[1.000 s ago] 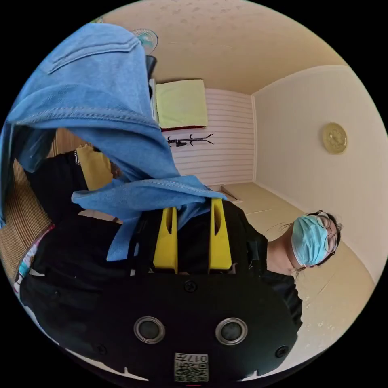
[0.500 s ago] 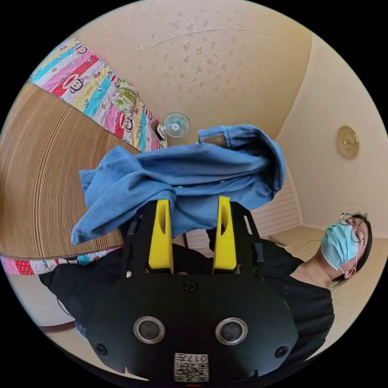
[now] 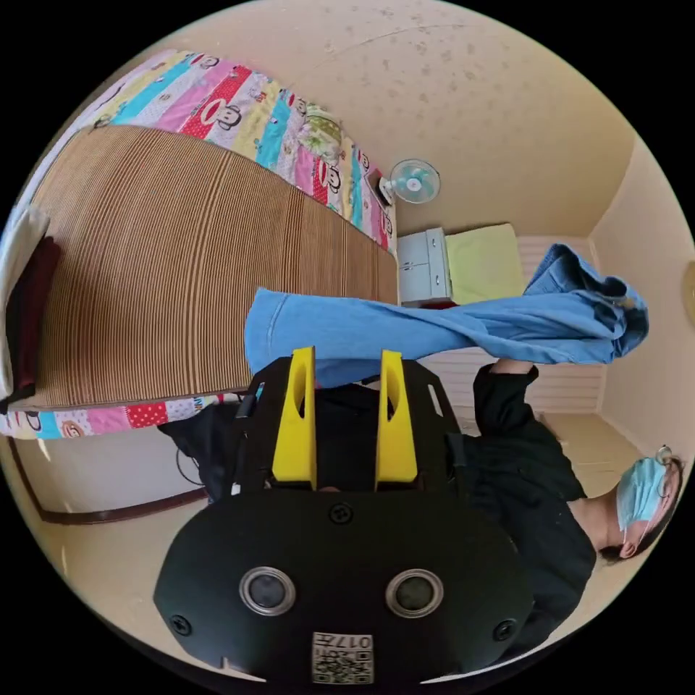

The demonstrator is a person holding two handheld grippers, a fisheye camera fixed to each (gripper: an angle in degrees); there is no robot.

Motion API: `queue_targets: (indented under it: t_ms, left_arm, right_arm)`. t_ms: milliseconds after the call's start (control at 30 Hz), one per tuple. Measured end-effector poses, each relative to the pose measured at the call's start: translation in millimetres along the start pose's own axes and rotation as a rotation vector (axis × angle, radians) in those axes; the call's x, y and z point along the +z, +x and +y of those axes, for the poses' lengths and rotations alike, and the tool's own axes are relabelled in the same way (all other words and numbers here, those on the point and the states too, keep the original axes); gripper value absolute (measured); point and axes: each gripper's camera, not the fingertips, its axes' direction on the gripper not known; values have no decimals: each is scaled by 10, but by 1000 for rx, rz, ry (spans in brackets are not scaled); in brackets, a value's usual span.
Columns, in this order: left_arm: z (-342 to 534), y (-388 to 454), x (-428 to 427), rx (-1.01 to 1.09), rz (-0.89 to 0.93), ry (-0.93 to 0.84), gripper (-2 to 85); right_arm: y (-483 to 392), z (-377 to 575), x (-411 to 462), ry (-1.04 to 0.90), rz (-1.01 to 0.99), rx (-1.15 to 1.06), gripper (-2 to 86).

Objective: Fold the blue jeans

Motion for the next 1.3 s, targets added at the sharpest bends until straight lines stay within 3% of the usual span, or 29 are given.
queue_targets:
  t_ms: [67,167,233,367,533,600,733,800,867,900,1033,1133,1300]
  left_arm:
    - [106,-194,-232,6,172,169,50]
    - [42,-148,-291,41,167,209,70]
    - [-107,-25,-159,98,226,136,99]
    - [-384,587,304,301,521,-98,124]
    - [-360,1409,610,468,874,-263,132]
    - [-368,1482,733,396,1008,-292,142]
    - [-389,1124,1038,-33,1488,-238,141]
    - [-395,1072,983,-27,1457,-211,125]
    - [-412,1043,878,8,1220,-205,130]
    - [-412,1030,874,1,1205,-195,132]
    - [-416,1059,1073,-78,1396,-203,109]
    - [-421,1217,1159,-28,1348,-259,77]
    - [-452,1147,884,115,1286,-32,36]
  right_arm:
    - [-153,-118,-9,7,31,-35,14]
    - [-249,-140,-23,34,81,-1,15]
    - [-289,-49,43,15,84,-25,15]
    - [-81,236,135,14,30,-8,16]
    - [638,857,375,-53,22,225,15]
    - [800,1085,472,-80,50,294,14]
    - [941,1487,704,-167,-6,340,14]
    - [919,1594,791,-216,7,333,13]
    - [887,1679,867,-256,27,320,13]
    - [874,1735,911,-277,34,314,13]
    - [906,1984,1025,-308,18,311,13]
    - [983,2198,1091,-349,23,339,13]
    - [977,2487,1297,-490,91,390,9]
